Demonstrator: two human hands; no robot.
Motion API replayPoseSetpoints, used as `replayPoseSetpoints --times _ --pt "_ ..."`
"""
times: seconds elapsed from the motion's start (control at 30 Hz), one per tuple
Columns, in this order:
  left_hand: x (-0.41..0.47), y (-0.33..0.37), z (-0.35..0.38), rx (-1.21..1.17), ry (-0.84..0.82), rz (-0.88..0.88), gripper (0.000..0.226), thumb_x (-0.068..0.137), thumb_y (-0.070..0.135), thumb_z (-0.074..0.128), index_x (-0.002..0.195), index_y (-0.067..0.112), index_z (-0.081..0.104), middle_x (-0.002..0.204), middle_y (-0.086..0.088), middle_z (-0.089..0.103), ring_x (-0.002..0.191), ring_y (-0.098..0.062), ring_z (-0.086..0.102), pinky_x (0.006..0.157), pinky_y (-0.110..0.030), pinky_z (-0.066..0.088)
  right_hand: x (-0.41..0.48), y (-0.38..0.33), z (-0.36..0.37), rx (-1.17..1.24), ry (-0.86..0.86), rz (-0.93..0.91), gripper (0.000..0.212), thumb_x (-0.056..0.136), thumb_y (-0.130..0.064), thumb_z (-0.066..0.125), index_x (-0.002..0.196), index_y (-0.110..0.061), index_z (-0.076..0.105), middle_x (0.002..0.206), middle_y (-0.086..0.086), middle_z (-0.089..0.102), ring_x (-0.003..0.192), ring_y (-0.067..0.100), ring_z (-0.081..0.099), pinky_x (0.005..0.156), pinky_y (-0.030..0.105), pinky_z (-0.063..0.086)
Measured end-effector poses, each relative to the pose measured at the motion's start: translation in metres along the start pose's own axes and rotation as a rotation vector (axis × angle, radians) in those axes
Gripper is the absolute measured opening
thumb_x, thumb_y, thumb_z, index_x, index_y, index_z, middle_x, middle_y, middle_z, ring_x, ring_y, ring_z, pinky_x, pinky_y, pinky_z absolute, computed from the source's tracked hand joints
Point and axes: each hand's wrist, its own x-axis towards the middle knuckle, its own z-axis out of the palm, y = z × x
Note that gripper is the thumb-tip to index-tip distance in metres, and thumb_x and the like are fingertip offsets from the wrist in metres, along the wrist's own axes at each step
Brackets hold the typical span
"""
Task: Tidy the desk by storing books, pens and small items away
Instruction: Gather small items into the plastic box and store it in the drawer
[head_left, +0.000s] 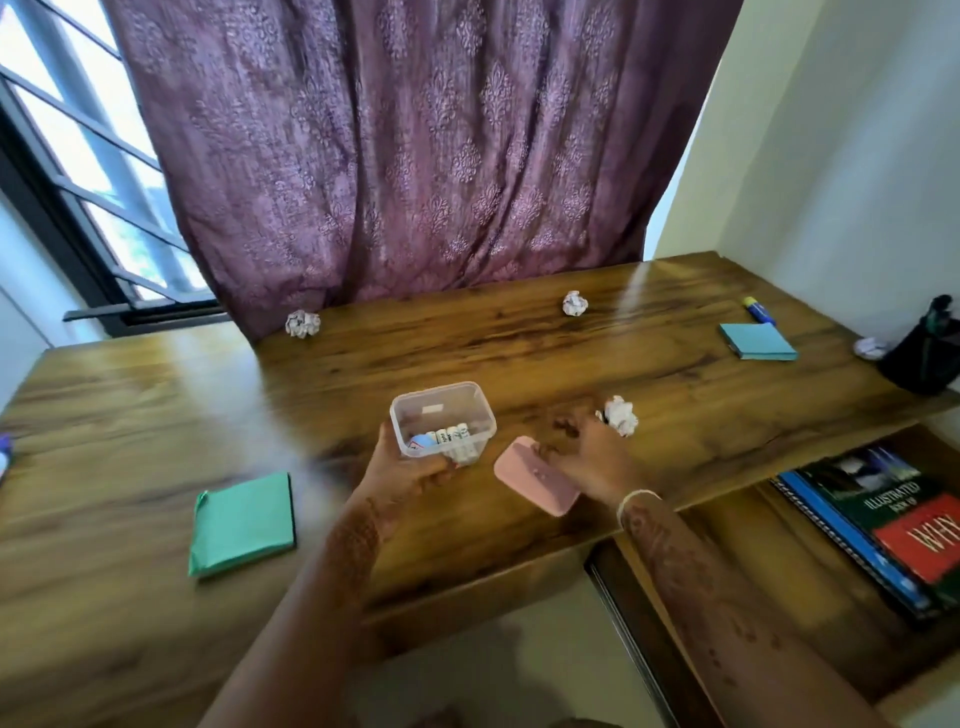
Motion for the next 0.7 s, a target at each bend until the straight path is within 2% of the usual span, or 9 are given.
replayPoseSetpoints --times 0.07,0.13,0.27,0.33,0.4,0.47,0.57,0.63,0.7 --pt "-0.026 -0.006 0.005 -0.015 0.043 0.012 0.082 0.061 -0.007 0.082 0.131 0.015 0.045 0.123 -0.015 0.060 0.107 -0.029 0.063 0.074 -0.034 0.060 -0.011 0.016 0.010 -0.114 -0.132 -0.072 0.076 0.065 -0.059 0.077 0.128 -0.022 0.055 0.125 -0.003 0.060 0.116 0.020 0.057 0.097 0.034 0.047" --pt "-0.050 -0.012 0.007 0.005 0.070 0.007 0.087 0.051 0.003 0.086 0.129 0.017 0.047 0.119 -0.012 0.064 0.106 -0.027 0.065 0.077 -0.035 0.060 -0.017 0.023 0.019 -0.265 -0.177 -0.149 0.093 0.064 -0.066 0.074 0.139 -0.020 0.045 0.138 0.002 0.052 0.126 0.024 0.048 0.105 0.036 0.040" --pt "-0.090 -0.018 0.007 -0.003 0.099 -0.089 0.067 0.074 -0.012 0.073 0.130 0.017 0.049 0.122 -0.015 0.063 0.105 -0.028 0.066 0.077 -0.035 0.060 -0.025 0.022 0.023 -0.361 -0.088 -0.227 0.077 0.078 -0.053 0.070 0.139 -0.015 0.043 0.141 0.006 0.049 0.128 0.025 0.045 0.107 0.034 0.034" --pt "-0.107 -0.019 0.006 0.012 0.121 -0.124 0.067 0.076 -0.015 0.069 0.132 0.016 0.047 0.122 -0.016 0.061 0.099 -0.025 0.067 0.071 -0.030 0.060 -0.029 0.019 0.020 -0.395 -0.097 -0.236 0.069 0.081 -0.048 0.068 0.137 -0.016 0.044 0.138 0.008 0.051 0.125 0.027 0.047 0.105 0.035 0.037" --pt "-0.119 -0.019 0.004 0.034 0.124 -0.120 0.073 0.071 -0.014 0.070 0.132 0.018 0.046 0.124 -0.016 0.058 0.102 -0.026 0.064 0.077 -0.035 0.058 -0.031 0.016 0.013 -0.385 -0.109 -0.211 0.070 0.080 -0.048 0.070 0.135 -0.016 0.043 0.134 0.009 0.054 0.121 0.029 0.050 0.100 0.036 0.041" --pt "-0.128 -0.019 0.002 0.022 0.109 -0.133 0.079 0.061 -0.007 0.072 0.130 0.023 0.048 0.126 -0.017 0.057 0.112 -0.031 0.061 0.091 -0.047 0.053 -0.035 0.008 0.003 -0.206 -0.078 -0.160 0.072 0.075 -0.045 0.076 0.132 -0.015 0.045 0.130 0.008 0.057 0.118 0.028 0.054 0.095 0.035 0.044" --pt "-0.136 -0.017 -0.001 -0.023 0.060 -0.151 0.075 0.063 -0.002 0.073 0.128 0.028 0.051 0.127 -0.016 0.058 0.117 -0.035 0.059 0.099 -0.054 0.048 -0.052 -0.018 -0.014 0.307 -0.117 -0.134 0.071 0.068 -0.032 0.085 0.128 -0.016 0.051 0.128 0.002 0.059 0.111 0.018 0.059 0.084 0.025 0.051" --pt "-0.137 -0.016 -0.001 -0.026 0.034 -0.154 0.070 0.070 -0.005 0.073 0.128 0.028 0.051 0.127 -0.016 0.058 0.115 -0.033 0.059 0.097 -0.051 0.051 -0.070 -0.038 -0.025 0.510 -0.246 -0.193 0.072 0.068 -0.019 0.086 0.131 -0.015 0.050 0.128 -0.001 0.059 0.106 0.007 0.060 0.077 0.014 0.052" --pt "-0.137 -0.015 0.001 -0.033 0.030 -0.152 0.063 0.078 -0.011 0.067 0.128 0.023 0.051 0.126 -0.019 0.059 0.110 -0.030 0.061 0.086 -0.040 0.056 -0.084 -0.055 -0.033 0.511 -0.376 -0.291 0.070 0.069 -0.007 0.084 0.130 -0.012 0.050 0.127 -0.002 0.060 0.107 0.001 0.058 0.076 0.009 0.050"
